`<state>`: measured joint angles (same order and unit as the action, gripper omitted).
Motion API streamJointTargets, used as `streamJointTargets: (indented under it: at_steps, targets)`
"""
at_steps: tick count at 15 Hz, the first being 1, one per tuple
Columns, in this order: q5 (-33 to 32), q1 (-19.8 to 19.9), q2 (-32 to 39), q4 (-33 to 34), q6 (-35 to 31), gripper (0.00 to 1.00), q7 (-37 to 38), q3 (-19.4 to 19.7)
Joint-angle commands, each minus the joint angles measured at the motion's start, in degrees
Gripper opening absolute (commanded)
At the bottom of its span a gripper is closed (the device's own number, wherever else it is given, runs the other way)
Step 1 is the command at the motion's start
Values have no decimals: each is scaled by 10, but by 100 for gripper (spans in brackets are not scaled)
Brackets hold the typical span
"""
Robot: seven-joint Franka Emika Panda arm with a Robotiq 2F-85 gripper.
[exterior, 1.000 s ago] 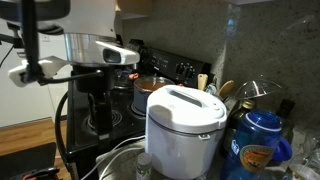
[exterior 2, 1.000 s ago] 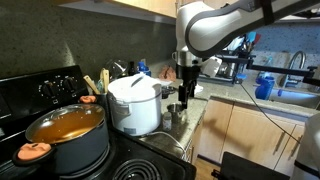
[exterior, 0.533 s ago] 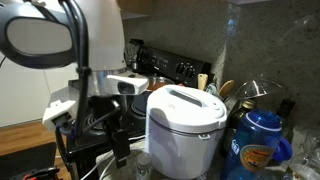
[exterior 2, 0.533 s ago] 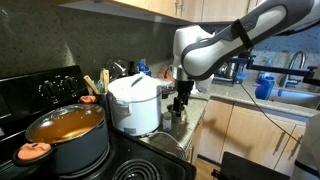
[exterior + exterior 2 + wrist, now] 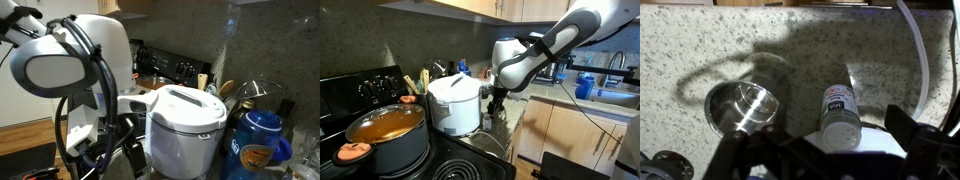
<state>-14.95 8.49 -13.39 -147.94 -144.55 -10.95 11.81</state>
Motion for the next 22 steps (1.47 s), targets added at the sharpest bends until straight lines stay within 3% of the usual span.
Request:
streamJointTargets:
  at_steps: [1, 18, 19, 20, 22]
  targets:
    - [-1, 5, 29, 13, -45, 100, -4, -9]
    - [14, 3, 89, 18, -129, 100, -6, -13]
    - [14, 3, 89, 19, -130, 75, -6, -13]
    - [16, 2, 89, 19, -132, 74, -6, -13]
    - [20, 1, 88, 19, -131, 59, -9, -14]
